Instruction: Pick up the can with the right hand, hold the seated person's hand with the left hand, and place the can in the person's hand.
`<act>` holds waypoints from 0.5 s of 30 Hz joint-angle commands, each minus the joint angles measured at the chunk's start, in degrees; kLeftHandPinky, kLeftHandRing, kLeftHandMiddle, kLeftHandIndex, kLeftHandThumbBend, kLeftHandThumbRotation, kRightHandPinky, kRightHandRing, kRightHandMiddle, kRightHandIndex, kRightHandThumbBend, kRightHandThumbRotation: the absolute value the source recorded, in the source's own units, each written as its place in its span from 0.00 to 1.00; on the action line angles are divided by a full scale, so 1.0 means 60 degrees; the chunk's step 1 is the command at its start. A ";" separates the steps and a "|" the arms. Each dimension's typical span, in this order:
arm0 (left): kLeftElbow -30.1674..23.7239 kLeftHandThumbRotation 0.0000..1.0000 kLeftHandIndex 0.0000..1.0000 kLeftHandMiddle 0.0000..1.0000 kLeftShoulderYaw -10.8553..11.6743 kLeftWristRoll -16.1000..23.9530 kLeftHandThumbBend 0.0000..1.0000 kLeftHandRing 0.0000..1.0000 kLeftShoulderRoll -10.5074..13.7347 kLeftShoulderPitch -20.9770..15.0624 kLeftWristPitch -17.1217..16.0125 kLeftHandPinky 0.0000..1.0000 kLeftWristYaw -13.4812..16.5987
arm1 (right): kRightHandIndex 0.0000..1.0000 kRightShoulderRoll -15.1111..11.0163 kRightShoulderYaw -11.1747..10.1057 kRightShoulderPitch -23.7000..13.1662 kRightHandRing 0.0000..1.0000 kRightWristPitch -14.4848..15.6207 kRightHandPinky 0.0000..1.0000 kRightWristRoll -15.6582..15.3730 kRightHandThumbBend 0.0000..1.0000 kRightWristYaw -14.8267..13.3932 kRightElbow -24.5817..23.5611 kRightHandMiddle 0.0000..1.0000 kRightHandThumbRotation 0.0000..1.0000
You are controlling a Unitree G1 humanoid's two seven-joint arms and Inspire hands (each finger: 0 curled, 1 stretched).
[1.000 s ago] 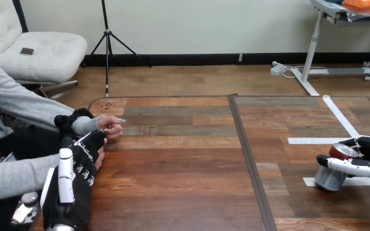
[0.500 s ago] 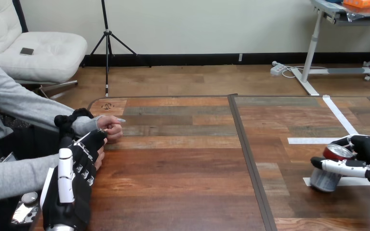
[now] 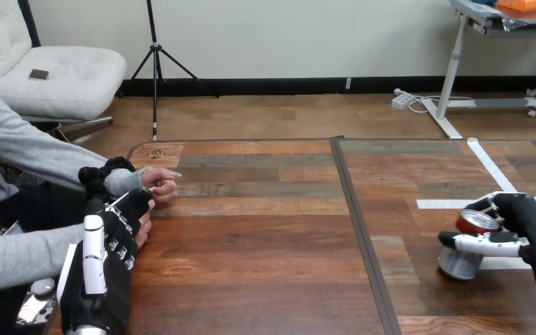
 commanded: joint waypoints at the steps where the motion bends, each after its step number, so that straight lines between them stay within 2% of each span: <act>1: -0.0588 1.00 0.73 0.84 -0.0103 0.0130 0.53 0.93 0.0094 -0.0393 -0.0123 1.00 0.0037 | 0.47 -0.0145 0.0153 -0.0455 0.40 -0.0365 0.38 -0.0177 0.79 -0.0343 -0.0625 0.45 0.00; 10: -0.0482 1.00 0.73 0.83 -0.0090 0.0098 0.54 0.92 0.0071 -0.0431 -0.0234 1.00 -0.0013 | 0.47 -0.0291 0.0543 -0.0406 0.41 -0.0598 0.39 -0.0869 0.79 -0.0843 -0.0762 0.45 0.00; 15: -0.0528 1.00 0.72 0.83 -0.0086 0.0074 0.54 0.91 0.0039 -0.0414 -0.0202 1.00 0.0012 | 0.47 -0.0293 0.0616 -0.0447 0.43 -0.0630 0.40 -0.0992 0.79 -0.0936 -0.0614 0.46 0.00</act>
